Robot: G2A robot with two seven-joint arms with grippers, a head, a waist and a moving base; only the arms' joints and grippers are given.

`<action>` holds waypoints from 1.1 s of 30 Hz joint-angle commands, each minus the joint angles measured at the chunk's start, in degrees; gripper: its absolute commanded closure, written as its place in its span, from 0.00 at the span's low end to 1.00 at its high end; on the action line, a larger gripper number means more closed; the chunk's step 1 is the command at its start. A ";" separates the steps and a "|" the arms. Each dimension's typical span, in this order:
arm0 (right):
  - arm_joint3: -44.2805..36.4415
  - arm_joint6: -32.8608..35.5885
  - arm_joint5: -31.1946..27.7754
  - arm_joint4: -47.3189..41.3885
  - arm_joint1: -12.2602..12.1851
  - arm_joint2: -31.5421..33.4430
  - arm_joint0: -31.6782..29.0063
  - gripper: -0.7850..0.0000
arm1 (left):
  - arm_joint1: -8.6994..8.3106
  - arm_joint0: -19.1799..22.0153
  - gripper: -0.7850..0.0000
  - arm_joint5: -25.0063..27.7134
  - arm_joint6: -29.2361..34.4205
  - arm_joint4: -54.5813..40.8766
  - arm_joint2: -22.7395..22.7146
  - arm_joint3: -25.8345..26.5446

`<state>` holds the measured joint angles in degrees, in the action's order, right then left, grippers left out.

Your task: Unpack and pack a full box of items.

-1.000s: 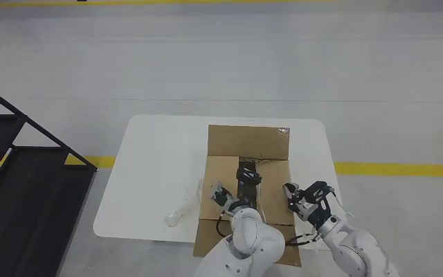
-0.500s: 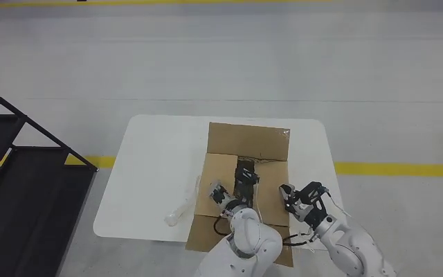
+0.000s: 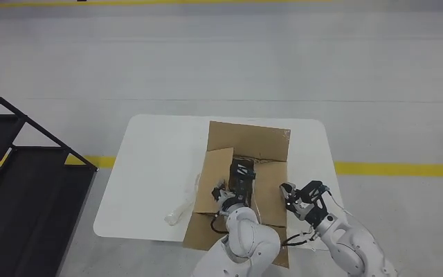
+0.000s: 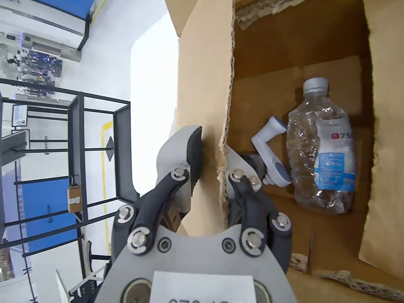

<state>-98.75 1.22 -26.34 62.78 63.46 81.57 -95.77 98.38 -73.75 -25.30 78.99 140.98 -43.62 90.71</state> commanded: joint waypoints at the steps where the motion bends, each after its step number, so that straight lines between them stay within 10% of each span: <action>1: -0.19 -0.13 -0.09 -0.28 -0.03 0.28 -0.12 1.00 | -0.10 -0.36 1.00 -0.47 -0.47 -1.47 -0.54 1.67; 16: 0.04 3.80 -4.70 -2.34 -0.56 2.50 1.91 1.00 | -0.65 -4.95 1.00 -2.25 -2.25 -19.89 -9.47 18.73; 31: 6.88 11.36 -3.47 -3.24 -0.18 -1.73 9.53 1.00 | 0.15 -4.72 1.00 -1.99 -2.00 -21.76 -14.40 19.09; 33: 7.22 11.61 -3.25 -3.10 -0.15 -2.03 9.89 1.00 | 0.34 -4.44 0.85 -1.82 -1.83 -21.60 -14.99 18.80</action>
<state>-91.71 12.72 -29.70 59.63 63.29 79.68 -86.06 98.62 -78.35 -27.24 77.04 119.33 -58.29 109.69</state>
